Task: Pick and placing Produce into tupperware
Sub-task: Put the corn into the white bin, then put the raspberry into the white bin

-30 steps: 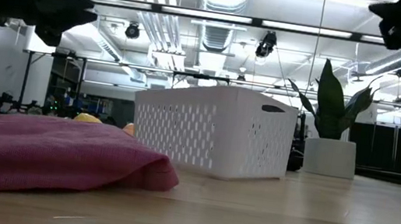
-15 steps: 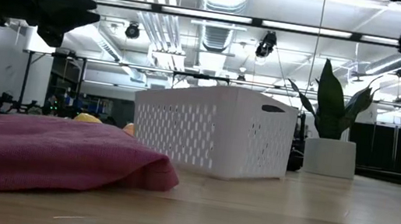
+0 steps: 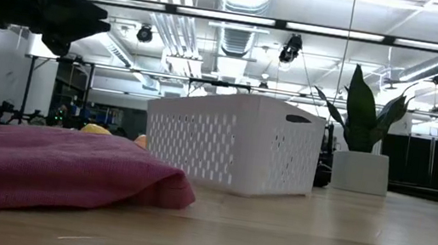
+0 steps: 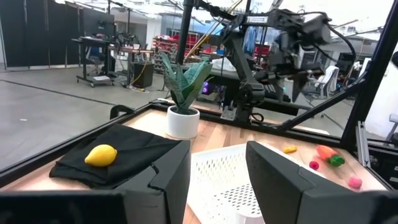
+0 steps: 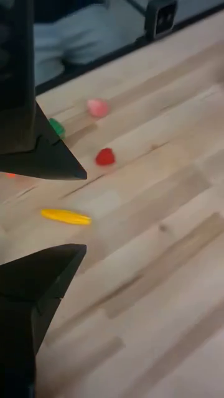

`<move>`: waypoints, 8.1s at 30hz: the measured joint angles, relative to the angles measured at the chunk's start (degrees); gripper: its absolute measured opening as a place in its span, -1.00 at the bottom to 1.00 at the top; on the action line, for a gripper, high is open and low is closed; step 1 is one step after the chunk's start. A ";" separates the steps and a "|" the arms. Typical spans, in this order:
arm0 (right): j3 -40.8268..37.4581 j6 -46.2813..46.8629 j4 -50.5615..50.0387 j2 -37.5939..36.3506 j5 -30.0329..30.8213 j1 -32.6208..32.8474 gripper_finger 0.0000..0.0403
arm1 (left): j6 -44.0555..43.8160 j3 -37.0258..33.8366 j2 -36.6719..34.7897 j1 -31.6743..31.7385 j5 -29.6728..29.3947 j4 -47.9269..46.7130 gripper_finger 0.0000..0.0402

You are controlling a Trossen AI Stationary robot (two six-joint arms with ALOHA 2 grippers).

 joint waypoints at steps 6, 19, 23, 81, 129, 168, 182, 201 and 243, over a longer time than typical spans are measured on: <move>1.18 11.07 0.59 11.77 -0.76 6.71 -0.15 | 0.00 0.00 0.20 0.00 0.00 -0.07 -0.29; 9.56 10.21 3.97 36.53 -0.29 7.61 -0.15 | 0.04 0.00 -0.04 0.00 0.24 -0.08 -0.29; 11.13 10.66 2.23 41.22 1.48 7.61 -0.15 | 0.04 0.00 -0.06 0.00 0.28 -0.09 -0.29; -10.54 11.25 23.62 31.66 -1.39 7.60 -0.94 | 0.07 -0.02 1.75 -0.01 0.42 -0.09 -0.29; 11.32 -59.93 52.59 45.47 11.67 -34.16 -0.96 | 0.55 -0.02 1.60 -0.01 0.39 2.14 -0.29; 19.91 -56.75 27.33 44.85 10.19 -34.09 -0.22 | 0.05 -0.02 2.34 -0.02 0.46 1.80 -0.29; 14.09 -43.42 19.07 23.84 3.91 -13.81 -0.36 | 4.55 -0.02 1.84 -0.02 0.45 2.28 -0.29; -0.40 -28.11 30.63 24.43 4.47 3.94 0.33 | 4.50 -0.02 2.36 -0.02 0.44 2.77 -0.29; -1.57 -24.17 38.89 45.14 5.49 3.10 -0.08 | 4.46 -0.02 2.23 -0.02 0.45 2.89 -0.29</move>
